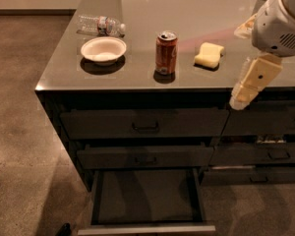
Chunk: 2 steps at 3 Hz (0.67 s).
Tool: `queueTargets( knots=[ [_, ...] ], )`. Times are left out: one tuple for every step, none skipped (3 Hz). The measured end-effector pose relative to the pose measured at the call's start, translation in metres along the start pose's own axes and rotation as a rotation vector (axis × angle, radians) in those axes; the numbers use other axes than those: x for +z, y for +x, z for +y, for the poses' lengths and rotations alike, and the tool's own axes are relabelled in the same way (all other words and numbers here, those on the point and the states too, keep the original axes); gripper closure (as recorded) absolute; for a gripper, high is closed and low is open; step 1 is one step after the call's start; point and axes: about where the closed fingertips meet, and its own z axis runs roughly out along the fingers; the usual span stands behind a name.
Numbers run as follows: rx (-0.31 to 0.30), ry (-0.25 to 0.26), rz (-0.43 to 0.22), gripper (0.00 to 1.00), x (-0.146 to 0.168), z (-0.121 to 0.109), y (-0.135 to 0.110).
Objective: Place coke can into bottom drawer
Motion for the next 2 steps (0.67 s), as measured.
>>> queueTargets(
  knots=[
    [-0.032,0.061,-0.121,0.00,0.015,-0.031,-0.020],
    [-0.023,0.135,-0.309,0.00,0.035,-0.062,-0.042]
  ],
)
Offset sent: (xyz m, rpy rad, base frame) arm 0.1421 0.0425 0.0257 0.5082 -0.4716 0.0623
